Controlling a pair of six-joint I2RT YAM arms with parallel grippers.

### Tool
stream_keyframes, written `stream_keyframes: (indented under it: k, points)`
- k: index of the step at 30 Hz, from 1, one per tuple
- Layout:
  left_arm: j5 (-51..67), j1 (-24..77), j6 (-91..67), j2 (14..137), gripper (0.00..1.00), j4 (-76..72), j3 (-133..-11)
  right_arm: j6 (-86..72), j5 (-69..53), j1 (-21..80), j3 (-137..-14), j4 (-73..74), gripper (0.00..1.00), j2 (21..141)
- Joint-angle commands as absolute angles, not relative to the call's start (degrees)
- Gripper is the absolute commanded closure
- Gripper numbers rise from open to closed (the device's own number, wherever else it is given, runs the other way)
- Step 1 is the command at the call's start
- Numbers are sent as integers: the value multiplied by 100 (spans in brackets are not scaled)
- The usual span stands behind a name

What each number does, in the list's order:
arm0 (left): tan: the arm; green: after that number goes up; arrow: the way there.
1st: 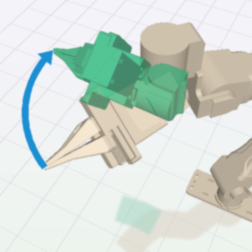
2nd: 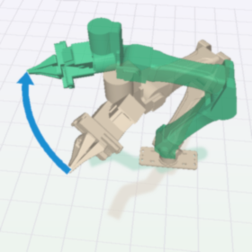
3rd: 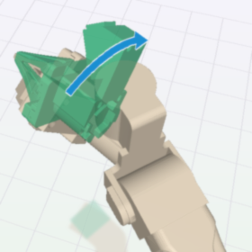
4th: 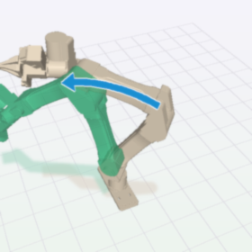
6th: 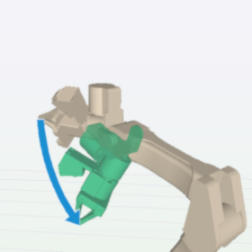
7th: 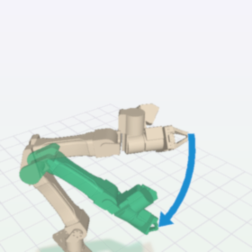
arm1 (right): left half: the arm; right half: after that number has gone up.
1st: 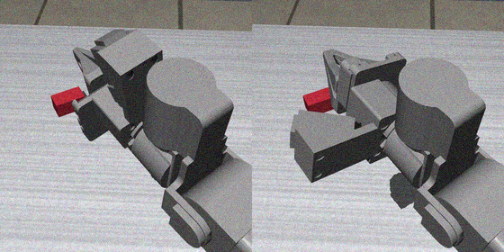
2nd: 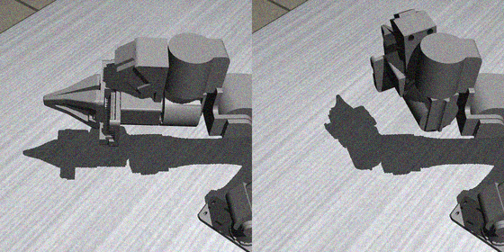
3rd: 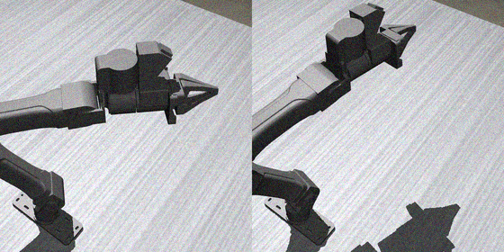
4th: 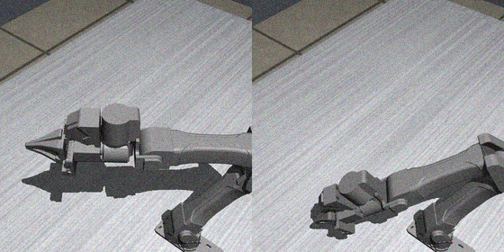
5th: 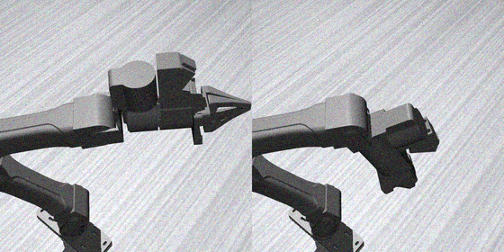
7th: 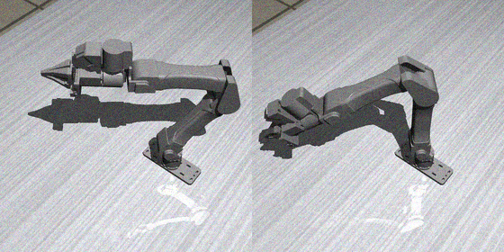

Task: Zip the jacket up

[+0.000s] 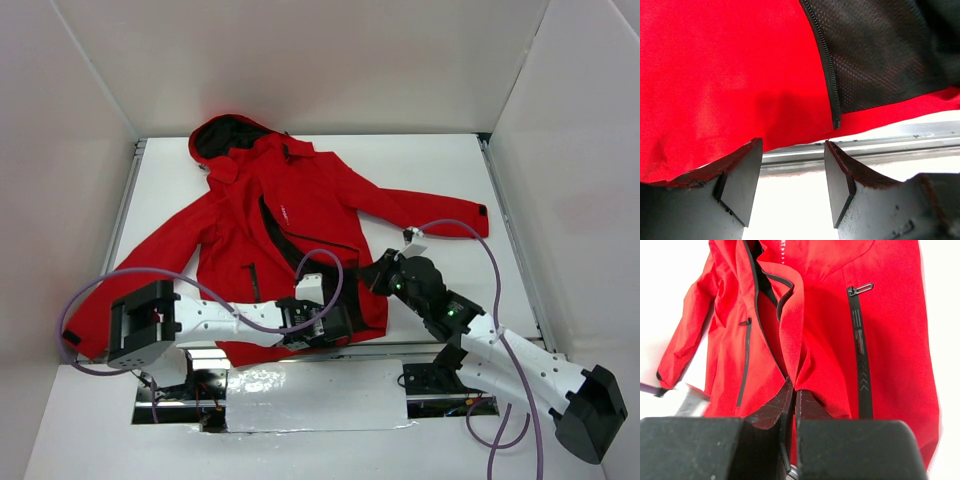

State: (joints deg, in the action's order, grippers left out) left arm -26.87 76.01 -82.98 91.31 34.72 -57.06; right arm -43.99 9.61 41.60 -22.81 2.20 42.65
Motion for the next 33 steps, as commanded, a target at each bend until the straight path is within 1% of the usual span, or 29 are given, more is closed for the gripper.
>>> stream_keyframes:
  k: [1,8,14,22,27,30,31,33]
  points:
    - [-2593,7629,-8482,9334,36,3498,-5959,-4342,1055,4113,-2312,97,100,4105]
    - [-2523,7620,-8525,9799,38,3639,-6232,-4342,958,4078,-2215,44,100,3938]
    - [-2672,7620,-8640,10037,35,3955,-6459,-4342,861,4069,-2153,18,100,3823]
    - [-2725,7611,-8763,10510,36,4157,-6591,-4351,721,4061,-2074,18,100,3674]
    - [-2672,7611,-8824,10679,39,4237,-6601,-4359,703,4052,-2039,18,100,3577]
    - [-2672,7611,-8859,10591,44,4184,-6478,-4342,668,4034,-2030,26,100,3568]
    - [-2681,7611,-8877,10565,49,4184,-6460,-4342,668,4043,-2022,18,100,3568]
    - [-2681,7603,-8868,10547,50,4157,-6434,-4351,642,4043,-2021,-132,100,3577]
